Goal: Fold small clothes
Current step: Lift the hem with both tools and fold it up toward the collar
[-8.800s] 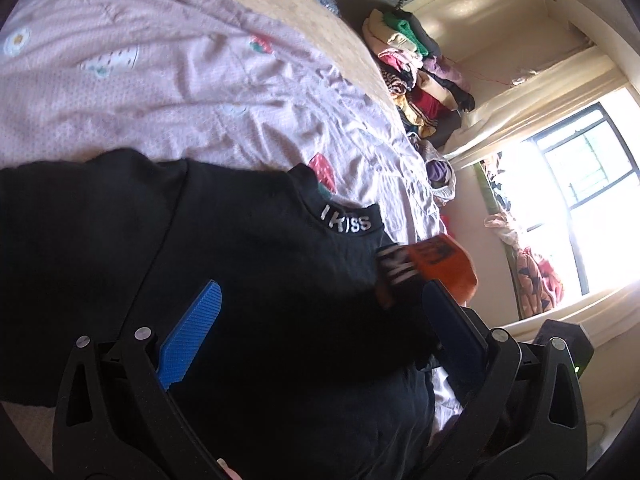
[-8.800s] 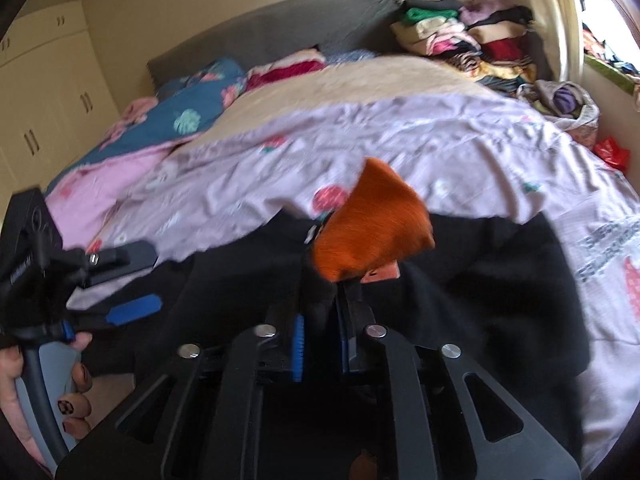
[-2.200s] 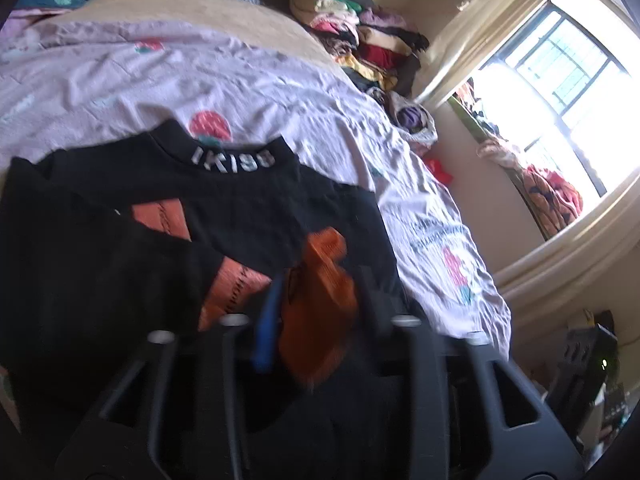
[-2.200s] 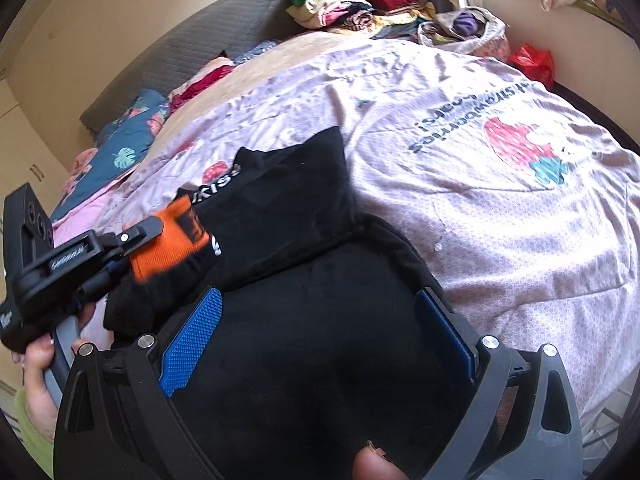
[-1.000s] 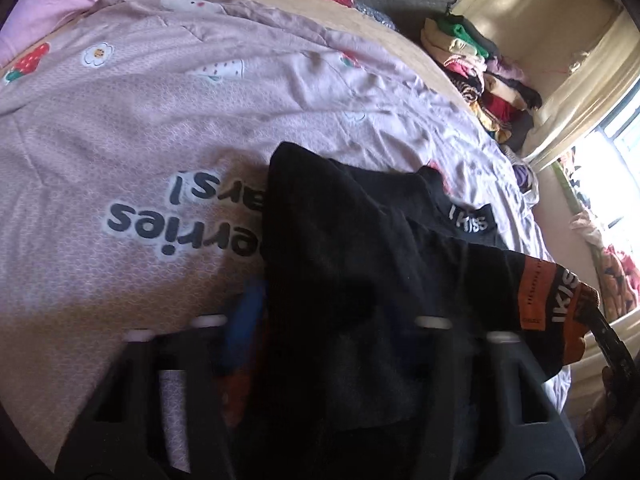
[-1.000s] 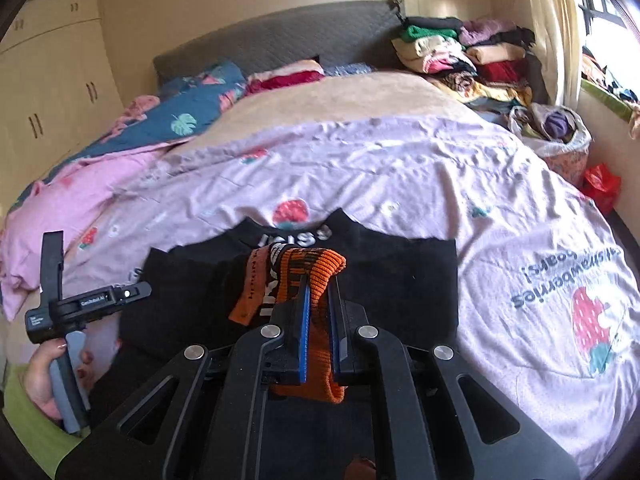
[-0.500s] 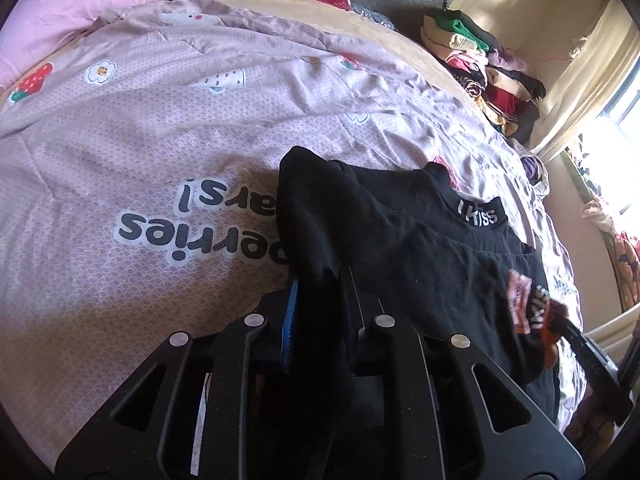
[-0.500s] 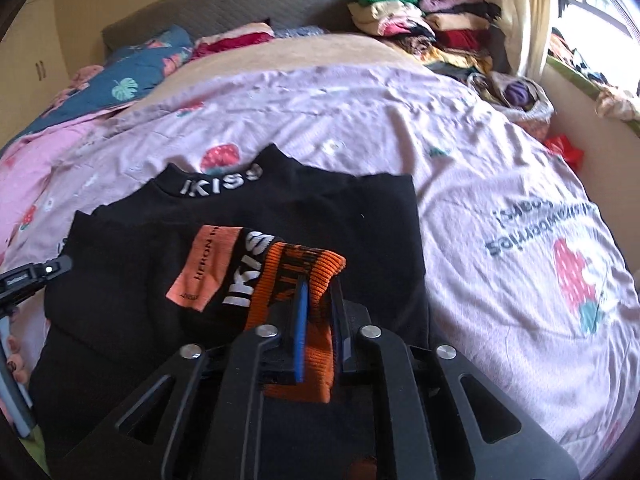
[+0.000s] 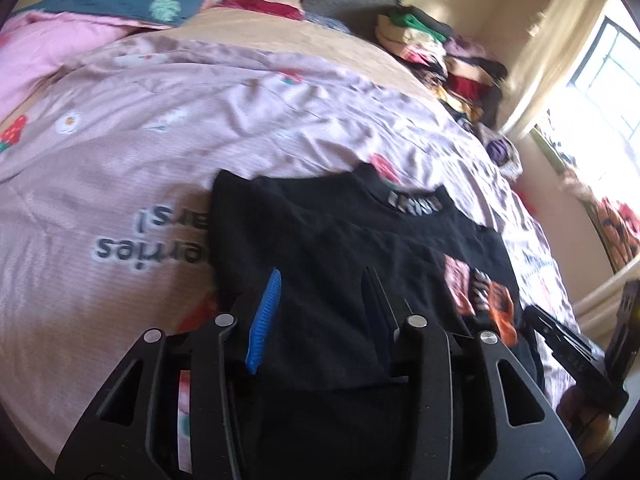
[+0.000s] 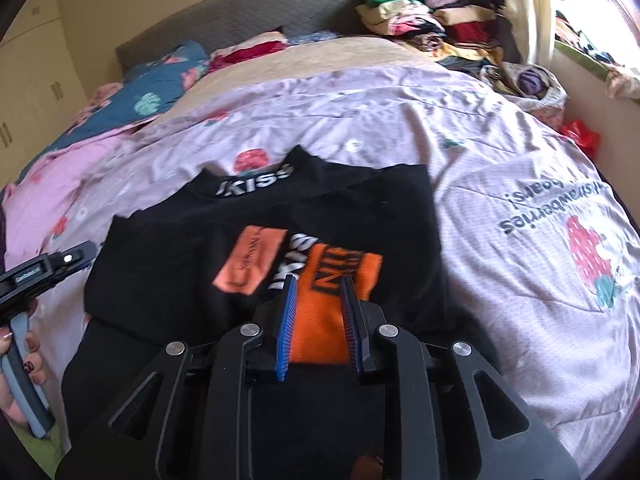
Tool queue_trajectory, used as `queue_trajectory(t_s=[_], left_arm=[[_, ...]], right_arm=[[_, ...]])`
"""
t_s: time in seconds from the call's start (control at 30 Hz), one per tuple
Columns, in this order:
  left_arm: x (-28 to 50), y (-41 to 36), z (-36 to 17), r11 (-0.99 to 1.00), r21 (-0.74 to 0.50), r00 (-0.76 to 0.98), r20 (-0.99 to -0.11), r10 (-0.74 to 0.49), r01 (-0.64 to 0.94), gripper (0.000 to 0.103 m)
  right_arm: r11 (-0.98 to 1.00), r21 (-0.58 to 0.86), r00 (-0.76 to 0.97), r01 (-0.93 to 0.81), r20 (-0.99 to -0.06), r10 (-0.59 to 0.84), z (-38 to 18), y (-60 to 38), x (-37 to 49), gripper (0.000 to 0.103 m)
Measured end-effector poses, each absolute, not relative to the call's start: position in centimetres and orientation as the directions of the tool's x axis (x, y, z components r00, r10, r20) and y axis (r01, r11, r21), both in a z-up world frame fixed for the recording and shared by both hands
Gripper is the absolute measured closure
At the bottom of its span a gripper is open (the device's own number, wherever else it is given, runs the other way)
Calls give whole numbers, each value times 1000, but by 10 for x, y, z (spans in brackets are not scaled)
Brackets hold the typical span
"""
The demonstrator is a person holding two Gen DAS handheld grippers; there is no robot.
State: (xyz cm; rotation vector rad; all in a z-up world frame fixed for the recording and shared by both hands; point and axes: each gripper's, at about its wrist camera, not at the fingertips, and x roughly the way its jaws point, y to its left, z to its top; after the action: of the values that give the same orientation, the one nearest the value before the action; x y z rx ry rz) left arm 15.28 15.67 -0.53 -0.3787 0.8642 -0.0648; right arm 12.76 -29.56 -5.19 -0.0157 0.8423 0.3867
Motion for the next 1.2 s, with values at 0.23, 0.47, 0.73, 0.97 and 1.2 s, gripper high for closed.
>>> queue_trajectory(t_s=[0.23, 0.47, 0.73, 0.97, 1.2], left_arm=[[158, 133, -30, 945, -325, 581, -779, -238, -48, 61], [156, 141, -45, 946, -319, 552, -799, -237, -55, 61], [155, 139, -45, 950, -307, 551, -803, -228, -52, 60], [157, 136, -46, 954, -296, 545, -808, -224, -47, 60], [154, 135, -42, 951, -306, 554, -799, -234, -39, 53]], right_arm=[[905, 133, 574, -404, -733, 364, -52, -277, 117, 75], [879, 125, 541, -460, -746, 389, -55, -258, 119, 74], [872, 89, 474, -481, -810, 345, -83, -239, 131, 73], [878, 84, 459, -472, -827, 326, -98, -242, 133, 75], [875, 131, 478, -466, -795, 373, -80, -251, 122, 68]])
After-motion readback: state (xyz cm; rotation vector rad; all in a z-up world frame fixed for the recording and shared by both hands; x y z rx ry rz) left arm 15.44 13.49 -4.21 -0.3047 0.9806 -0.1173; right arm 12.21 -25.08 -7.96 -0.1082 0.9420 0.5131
